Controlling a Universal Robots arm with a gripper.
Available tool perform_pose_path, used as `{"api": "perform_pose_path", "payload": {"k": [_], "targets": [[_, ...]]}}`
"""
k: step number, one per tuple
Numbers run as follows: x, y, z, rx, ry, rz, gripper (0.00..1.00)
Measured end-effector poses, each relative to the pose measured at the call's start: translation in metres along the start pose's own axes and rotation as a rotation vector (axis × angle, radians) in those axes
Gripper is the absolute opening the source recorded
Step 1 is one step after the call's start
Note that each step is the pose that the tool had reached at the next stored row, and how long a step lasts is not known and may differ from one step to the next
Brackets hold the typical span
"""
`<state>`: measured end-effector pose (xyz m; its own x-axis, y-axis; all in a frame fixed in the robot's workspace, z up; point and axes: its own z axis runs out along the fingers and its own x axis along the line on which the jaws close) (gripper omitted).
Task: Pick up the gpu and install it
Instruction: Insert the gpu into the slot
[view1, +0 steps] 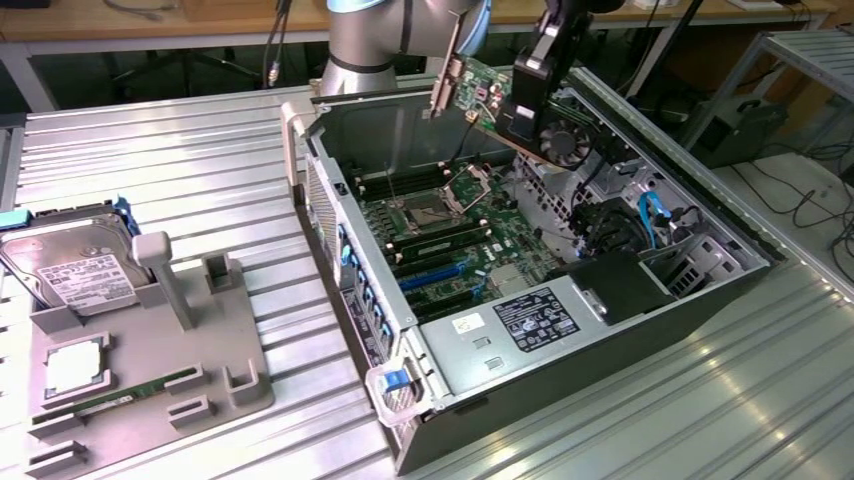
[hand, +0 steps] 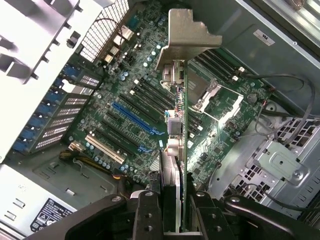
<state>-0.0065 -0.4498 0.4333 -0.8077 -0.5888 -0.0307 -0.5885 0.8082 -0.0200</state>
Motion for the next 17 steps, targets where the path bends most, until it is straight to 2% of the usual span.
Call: {"api": "perform_pose_path", "payload": {"k": [17], "targets": [[0.0013, -0.0017, 0.0000, -0.0025, -0.0016, -0.074, 0.27]]}}
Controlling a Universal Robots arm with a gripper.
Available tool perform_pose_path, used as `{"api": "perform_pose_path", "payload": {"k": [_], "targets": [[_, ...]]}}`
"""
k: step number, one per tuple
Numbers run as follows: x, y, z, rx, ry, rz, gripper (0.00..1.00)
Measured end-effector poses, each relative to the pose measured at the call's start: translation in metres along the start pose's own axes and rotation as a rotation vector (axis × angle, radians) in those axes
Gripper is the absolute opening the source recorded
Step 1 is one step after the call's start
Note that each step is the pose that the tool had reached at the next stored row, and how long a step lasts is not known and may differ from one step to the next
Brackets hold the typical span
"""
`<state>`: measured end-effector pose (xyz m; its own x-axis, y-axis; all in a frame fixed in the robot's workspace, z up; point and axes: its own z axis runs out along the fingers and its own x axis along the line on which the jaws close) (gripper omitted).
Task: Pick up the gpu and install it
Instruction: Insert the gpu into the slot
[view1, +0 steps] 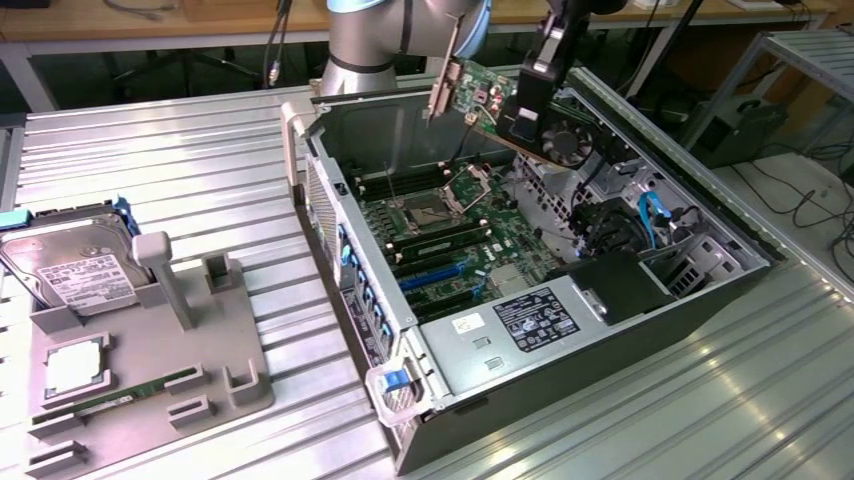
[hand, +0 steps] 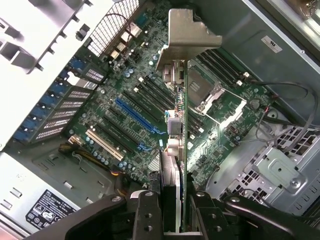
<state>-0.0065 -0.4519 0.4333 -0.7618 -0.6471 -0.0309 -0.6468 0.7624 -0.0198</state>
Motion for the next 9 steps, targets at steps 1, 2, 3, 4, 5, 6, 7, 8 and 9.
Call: {"api": "perform_pose_path", "payload": {"k": [1, 2, 3, 4, 5, 6, 7, 8, 9], "targets": [[0.0000, 0.0000, 0.0000, -0.0002, -0.0001, -0.006, 0.27], [0.0001, -0.0001, 0.0000, -0.0003, -0.0002, -0.011, 0.27], [0.0001, -0.0001, 0.0000, -0.0005, -0.0004, -0.017, 0.27], [0.0001, -0.0001, 0.0000, -0.0006, -0.0004, -0.022, 0.27], [0.0002, -0.0002, 0.0000, -0.0009, -0.0006, -0.029, 0.27], [0.0003, -0.0003, 0.0000, -0.0011, -0.0007, -0.034, 0.27], [0.0003, -0.0004, 0.0000, -0.0012, -0.0007, -0.038, 0.27], [0.0004, -0.0004, 0.0000, -0.0013, -0.0009, -0.044, 0.27], [0.0005, -0.0006, 0.0000, -0.0016, -0.0011, -0.051, 0.27]]}}
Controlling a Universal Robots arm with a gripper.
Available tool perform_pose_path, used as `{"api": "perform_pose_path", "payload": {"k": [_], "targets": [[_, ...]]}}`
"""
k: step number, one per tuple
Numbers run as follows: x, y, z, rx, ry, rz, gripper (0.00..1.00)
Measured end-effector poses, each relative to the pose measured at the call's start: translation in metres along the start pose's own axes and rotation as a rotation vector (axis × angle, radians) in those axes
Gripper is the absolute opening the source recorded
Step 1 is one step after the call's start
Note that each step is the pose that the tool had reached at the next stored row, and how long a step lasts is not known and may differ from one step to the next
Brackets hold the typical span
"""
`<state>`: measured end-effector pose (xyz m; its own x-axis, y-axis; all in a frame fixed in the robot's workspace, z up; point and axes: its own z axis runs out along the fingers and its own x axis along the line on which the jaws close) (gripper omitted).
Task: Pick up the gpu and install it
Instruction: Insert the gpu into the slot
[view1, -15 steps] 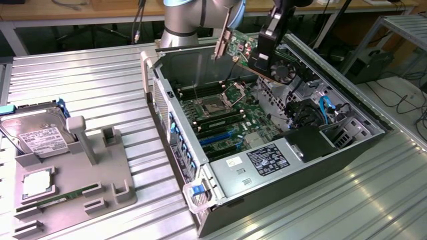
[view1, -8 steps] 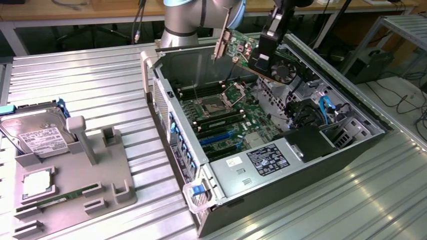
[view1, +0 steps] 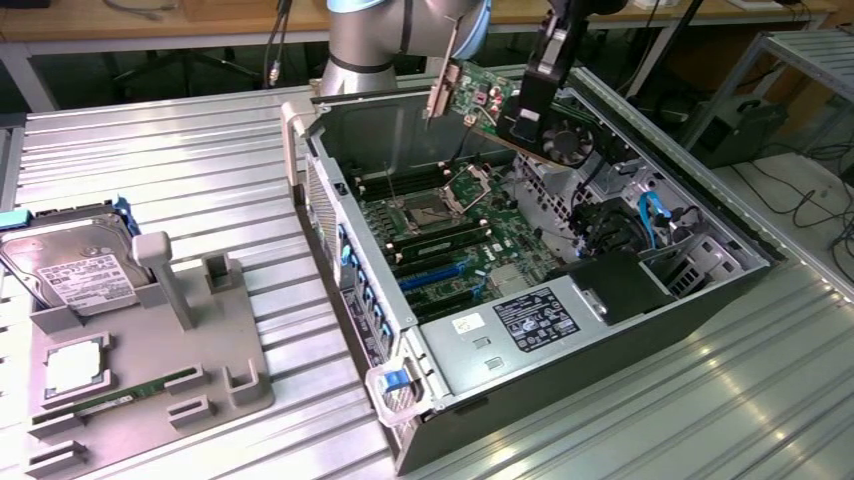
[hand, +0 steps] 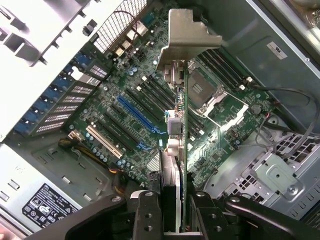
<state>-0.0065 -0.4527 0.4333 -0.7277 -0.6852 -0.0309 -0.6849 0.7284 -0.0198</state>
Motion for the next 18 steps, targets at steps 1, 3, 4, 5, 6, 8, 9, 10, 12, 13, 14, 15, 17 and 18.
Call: {"api": "perform_pose_path", "payload": {"k": [1, 3, 4, 5, 6, 8, 9, 10, 12, 13, 14, 15, 17, 18], "targets": [[0.0001, -0.0001, 0.0000, -0.0001, -0.0001, -0.004, 0.27], [0.0004, -0.0003, 0.0000, -0.0005, -0.0003, -0.014, 0.27], [0.0003, -0.0003, 0.0000, -0.0006, -0.0004, -0.019, 0.27], [0.0003, -0.0004, 0.0000, -0.0007, -0.0003, -0.023, 0.27], [0.0004, -0.0004, 0.0000, -0.0009, -0.0005, -0.028, 0.27], [0.0005, -0.0005, 0.0000, -0.0012, -0.0007, -0.040, 0.27], [0.0005, -0.0005, 0.0000, -0.0014, -0.0009, -0.045, 0.27], [0.0006, -0.0006, 0.0000, -0.0015, -0.0010, -0.049, 0.27], [0.0007, -0.0007, 0.0000, -0.0018, -0.0011, -0.057, 0.27], [0.0007, -0.0008, 0.0000, -0.0019, -0.0012, -0.062, 0.27], [0.0008, -0.0008, 0.0000, -0.0021, -0.0013, -0.066, 0.27], [0.0008, -0.0008, 0.0000, -0.0022, -0.0014, -0.069, 0.27], [0.0010, -0.0010, 0.0000, -0.0026, -0.0017, -0.081, 0.27], [0.0013, -0.0013, 0.0000, -0.0031, -0.0021, -0.087, 0.27]]}}
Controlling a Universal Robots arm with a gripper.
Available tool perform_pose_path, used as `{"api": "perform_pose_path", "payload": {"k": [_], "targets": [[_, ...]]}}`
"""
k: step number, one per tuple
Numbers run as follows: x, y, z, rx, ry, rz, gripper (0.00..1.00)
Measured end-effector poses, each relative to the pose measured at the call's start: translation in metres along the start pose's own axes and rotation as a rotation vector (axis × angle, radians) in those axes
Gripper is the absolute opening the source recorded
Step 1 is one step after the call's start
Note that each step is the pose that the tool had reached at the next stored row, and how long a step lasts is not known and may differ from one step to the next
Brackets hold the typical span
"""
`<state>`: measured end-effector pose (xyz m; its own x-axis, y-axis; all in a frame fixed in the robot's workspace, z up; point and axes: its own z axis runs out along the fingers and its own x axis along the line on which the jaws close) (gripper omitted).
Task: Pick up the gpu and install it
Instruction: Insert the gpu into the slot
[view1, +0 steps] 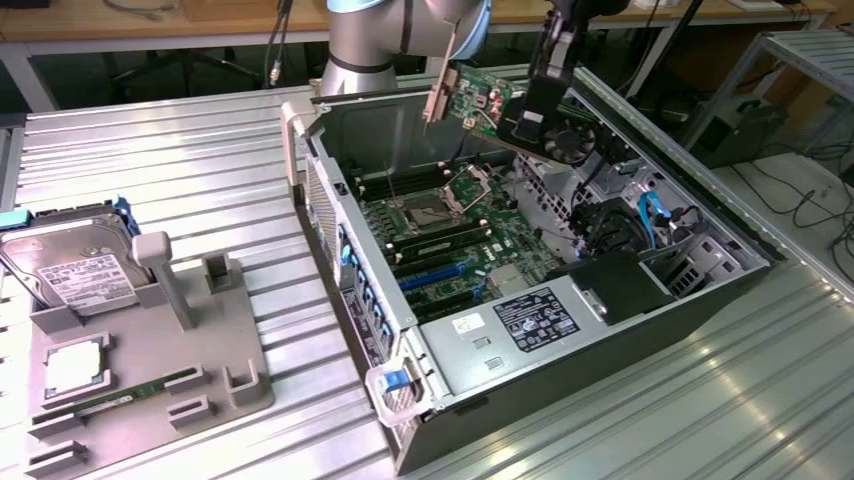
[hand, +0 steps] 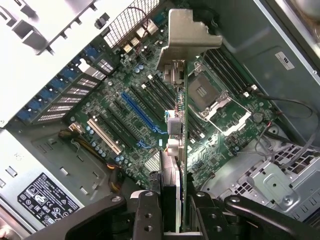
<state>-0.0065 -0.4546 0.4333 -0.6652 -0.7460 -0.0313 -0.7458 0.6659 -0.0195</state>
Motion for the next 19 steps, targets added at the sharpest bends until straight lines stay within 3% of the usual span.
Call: {"api": "perform_pose_path", "payload": {"k": [15, 19], "targets": [[0.0004, -0.0004, 0.0000, -0.0020, -0.0017, -0.066, 0.27], [0.0005, -0.0005, 0.0000, 0.0007, -0.0047, -0.084, 0.27]]}}
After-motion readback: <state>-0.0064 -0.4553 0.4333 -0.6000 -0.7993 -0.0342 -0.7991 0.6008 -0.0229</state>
